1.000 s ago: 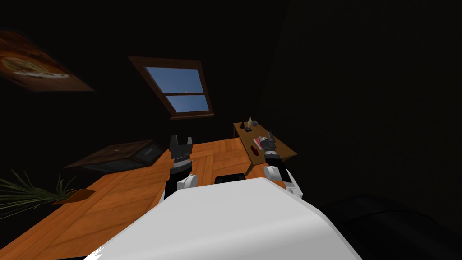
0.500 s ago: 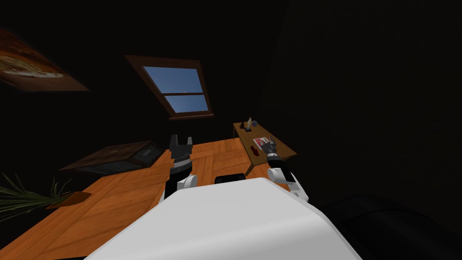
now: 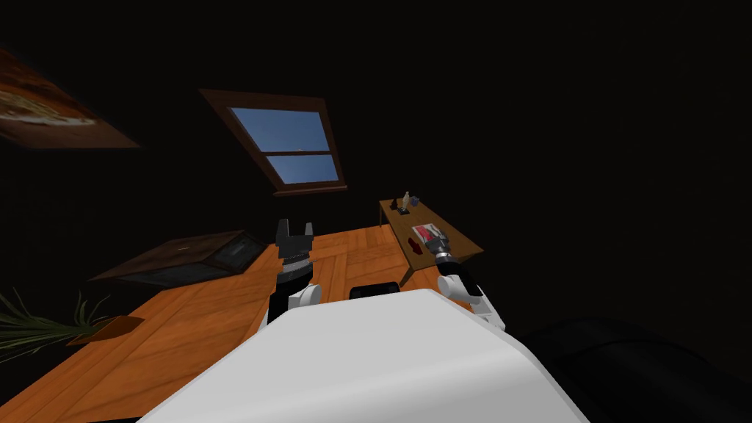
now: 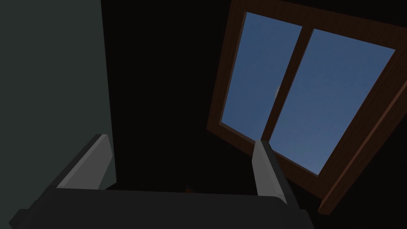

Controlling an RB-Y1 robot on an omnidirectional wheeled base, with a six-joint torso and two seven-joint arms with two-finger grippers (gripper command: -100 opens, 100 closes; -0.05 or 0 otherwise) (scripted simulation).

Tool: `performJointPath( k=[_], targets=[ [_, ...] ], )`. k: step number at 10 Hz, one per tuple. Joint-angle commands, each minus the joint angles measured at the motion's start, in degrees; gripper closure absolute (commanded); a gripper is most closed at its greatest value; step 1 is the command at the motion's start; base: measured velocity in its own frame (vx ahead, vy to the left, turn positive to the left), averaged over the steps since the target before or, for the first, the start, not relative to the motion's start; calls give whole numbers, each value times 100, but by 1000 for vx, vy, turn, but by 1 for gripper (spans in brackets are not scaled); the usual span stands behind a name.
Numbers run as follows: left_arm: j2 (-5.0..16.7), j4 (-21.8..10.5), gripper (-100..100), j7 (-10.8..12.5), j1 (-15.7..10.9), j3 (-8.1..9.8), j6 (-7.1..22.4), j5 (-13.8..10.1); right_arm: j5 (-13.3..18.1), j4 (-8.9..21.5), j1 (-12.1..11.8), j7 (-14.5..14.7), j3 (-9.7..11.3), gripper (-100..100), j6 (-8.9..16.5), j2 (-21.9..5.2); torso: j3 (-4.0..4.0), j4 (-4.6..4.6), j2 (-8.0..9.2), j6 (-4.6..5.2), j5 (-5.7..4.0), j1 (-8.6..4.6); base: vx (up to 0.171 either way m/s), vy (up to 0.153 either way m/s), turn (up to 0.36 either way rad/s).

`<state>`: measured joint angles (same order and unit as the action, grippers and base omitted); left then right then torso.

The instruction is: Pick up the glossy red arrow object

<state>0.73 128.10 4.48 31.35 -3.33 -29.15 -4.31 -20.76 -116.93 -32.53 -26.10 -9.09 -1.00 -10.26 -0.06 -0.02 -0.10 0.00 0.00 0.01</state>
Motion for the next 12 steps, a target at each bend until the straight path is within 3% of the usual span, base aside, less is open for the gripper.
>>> performJointPath(
  k=[1,4,6,7,12],
  targets=[
    [0,0,0,0,0,0,0,0,-253,232,-39,-286,-107,-100,286,-93,0,0,0,0,0,0,52,10,-15],
    [0,0,0,0,0,0,0,0,-395,321,-80,-499,-163,-100,656,-115,-1,0,-2,-1,0,2,30,7,-5],
    [0,0,0,0,0,0,0,0,-677,495,-167,-844,-264,-100,1081,-166,-1,0,-2,-1,1,2,52,12,-3],
    [0,0,0,0,0,0,0,0,-677,495,-167,-844,-264,-100,1162,-166,-7,-2,-12,-1,0,3,56,2,-2],
    [0,0,0,0,0,0,0,0,-1210,822,-347,-1491,-420,-100,2061,-284,-9,-3,-16,-2,0,-2,76,-2,9]
  ],
)
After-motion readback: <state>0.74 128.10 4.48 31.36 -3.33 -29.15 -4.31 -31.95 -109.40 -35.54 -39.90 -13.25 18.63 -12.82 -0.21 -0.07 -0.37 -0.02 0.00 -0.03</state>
